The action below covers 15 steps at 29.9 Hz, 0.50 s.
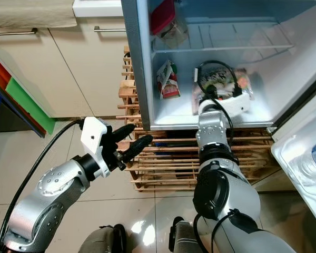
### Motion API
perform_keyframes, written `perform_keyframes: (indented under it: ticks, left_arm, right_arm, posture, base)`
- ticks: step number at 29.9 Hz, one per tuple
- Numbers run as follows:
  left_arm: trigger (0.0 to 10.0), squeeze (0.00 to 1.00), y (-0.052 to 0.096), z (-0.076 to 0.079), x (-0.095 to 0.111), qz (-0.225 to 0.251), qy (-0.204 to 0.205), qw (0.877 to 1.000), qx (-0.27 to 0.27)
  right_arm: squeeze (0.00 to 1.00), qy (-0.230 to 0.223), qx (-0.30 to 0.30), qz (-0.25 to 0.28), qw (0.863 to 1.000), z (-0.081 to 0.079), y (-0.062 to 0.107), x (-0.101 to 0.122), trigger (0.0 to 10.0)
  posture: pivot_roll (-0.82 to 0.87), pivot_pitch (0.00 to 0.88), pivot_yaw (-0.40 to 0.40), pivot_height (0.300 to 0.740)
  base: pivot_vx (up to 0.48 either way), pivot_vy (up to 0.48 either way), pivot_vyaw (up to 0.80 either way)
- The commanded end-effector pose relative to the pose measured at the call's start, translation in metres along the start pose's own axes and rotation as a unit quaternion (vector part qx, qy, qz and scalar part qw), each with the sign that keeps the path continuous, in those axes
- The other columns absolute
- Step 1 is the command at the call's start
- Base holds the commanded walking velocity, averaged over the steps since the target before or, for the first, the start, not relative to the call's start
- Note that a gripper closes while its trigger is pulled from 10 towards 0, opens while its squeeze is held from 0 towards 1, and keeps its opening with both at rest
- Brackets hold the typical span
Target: Restocking fridge
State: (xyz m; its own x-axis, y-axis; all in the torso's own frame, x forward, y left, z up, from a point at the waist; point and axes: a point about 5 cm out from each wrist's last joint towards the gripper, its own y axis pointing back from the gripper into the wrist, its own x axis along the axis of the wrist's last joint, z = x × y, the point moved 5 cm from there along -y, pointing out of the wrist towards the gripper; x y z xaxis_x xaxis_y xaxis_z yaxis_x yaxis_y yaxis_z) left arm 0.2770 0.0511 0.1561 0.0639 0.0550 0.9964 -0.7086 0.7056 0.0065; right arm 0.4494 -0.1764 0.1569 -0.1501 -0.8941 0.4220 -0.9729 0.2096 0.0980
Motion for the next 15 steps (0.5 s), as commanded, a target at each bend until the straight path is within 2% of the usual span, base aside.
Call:
perform_keyframes:
  ticks: [1,4,15]
  left_arm:
    - [10.0,0.0,0.0029,0.0054,0.0013,0.001,-0.007,1.0,-0.006]
    - [10.0,0.0,0.0036,0.008,0.0023,0.003,-0.008,1.0,-0.007]
    - [10.0,0.0,0.0036,0.008,0.0023,0.003,-0.008,1.0,-0.007]
  right_arm:
    - [0.0,0.009,0.027,0.004,1.0,-0.0172,-0.0018,-0.0002,0.0]
    - [0.0,0.019,0.04,0.003,0.999,-0.0266,-0.0034,0.0005,0.0]
    - [0.0,0.019,0.04,0.003,0.999,-0.0266,-0.0034,0.0005,0.0]
  posture:
    - [0.13,0.261,0.058,0.74]
    - [0.13,0.271,0.057,0.74]
    - [0.13,0.271,0.057,0.74]
  base:
    - [0.0,0.0,0.0]
    - [0.0,0.0,0.0]
    - [0.0,0.0,0.0]
